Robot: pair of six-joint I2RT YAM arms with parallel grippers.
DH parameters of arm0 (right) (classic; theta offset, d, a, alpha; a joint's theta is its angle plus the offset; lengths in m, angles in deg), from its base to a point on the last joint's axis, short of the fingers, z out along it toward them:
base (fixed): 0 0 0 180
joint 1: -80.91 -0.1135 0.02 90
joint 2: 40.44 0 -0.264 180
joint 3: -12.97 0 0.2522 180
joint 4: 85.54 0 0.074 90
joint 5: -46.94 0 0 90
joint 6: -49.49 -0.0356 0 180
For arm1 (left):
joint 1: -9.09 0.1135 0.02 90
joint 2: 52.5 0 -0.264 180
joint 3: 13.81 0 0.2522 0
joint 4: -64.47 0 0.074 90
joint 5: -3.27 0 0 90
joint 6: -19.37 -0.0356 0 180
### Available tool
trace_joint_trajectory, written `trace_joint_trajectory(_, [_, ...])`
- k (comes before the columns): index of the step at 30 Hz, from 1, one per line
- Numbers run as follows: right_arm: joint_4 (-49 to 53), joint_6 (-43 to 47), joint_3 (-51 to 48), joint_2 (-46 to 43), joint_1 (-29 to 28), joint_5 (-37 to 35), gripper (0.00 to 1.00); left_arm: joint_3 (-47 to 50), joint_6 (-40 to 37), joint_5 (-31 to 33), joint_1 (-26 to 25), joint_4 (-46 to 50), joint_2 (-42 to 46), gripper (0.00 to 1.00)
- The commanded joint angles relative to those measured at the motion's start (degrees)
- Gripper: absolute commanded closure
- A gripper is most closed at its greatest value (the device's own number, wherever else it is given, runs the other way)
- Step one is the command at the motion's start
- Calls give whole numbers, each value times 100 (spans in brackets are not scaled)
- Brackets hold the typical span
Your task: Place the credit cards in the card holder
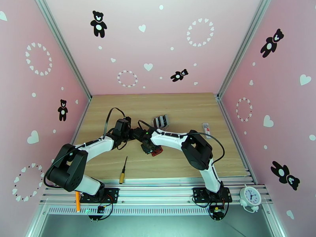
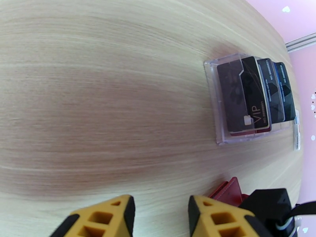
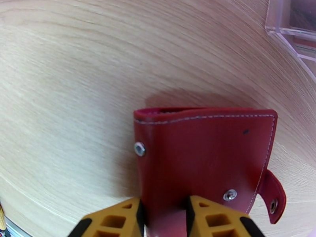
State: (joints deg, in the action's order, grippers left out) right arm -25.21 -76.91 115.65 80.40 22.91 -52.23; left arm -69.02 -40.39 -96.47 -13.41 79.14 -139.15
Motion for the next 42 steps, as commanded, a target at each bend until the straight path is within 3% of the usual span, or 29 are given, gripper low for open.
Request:
trace_joint_trajectory(1, [-417,-5,-42,464,-98,929,65,-8,8,-28,18,-20,78,57])
trace_joint_trajectory(32, [-3,226,-95,-889,169,533,62,-139,-26,-463,25,-17,-97,56])
trace_joint_trajectory(42, [381,538,-139,-1427,499,174,62,-387,-157,-601,20,380,-226,56])
